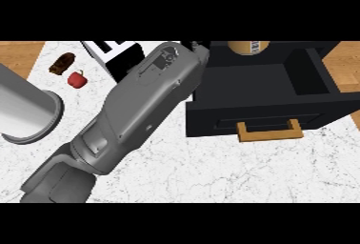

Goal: Pick up the can, place it into the drawer and close the drawer

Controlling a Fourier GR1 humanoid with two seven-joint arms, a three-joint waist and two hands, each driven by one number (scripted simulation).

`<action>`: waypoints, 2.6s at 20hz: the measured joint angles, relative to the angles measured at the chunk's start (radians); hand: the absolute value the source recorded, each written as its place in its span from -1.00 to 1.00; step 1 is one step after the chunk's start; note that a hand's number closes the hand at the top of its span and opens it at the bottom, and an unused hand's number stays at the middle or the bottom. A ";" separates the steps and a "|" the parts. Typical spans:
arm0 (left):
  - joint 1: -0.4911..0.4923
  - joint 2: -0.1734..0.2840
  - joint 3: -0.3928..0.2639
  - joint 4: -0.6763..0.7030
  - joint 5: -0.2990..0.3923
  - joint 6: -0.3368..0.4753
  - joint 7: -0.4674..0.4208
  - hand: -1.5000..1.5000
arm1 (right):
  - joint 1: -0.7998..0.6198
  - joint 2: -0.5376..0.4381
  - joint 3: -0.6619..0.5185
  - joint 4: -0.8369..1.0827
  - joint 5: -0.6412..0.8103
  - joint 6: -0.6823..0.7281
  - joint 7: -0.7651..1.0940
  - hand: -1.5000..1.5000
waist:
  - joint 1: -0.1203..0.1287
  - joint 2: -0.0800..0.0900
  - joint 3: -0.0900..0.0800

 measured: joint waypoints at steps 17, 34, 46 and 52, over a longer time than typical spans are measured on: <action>-0.028 0.000 -0.185 0.155 0.180 0.064 -0.079 -1.00 | -0.012 -0.013 0.003 -0.018 -0.020 0.003 0.038 -1.00 | -0.029 0.008 0.001; -0.013 0.000 -0.245 0.163 0.310 0.110 -0.184 -1.00 | -0.089 -0.072 -0.029 -0.036 0.052 0.017 -0.021 -1.00 | -0.030 0.012 0.000; -0.044 0.000 -0.236 0.150 0.354 0.103 -0.270 -1.00 | -0.209 -0.098 0.102 -0.118 0.411 0.063 -0.158 -1.00 | 0.012 0.009 0.000; -0.047 0.000 -0.237 0.133 0.376 0.108 -0.268 -1.00 | -0.322 -0.094 0.275 -0.079 0.725 0.026 -0.183 -1.00 | 0.041 0.008 -0.001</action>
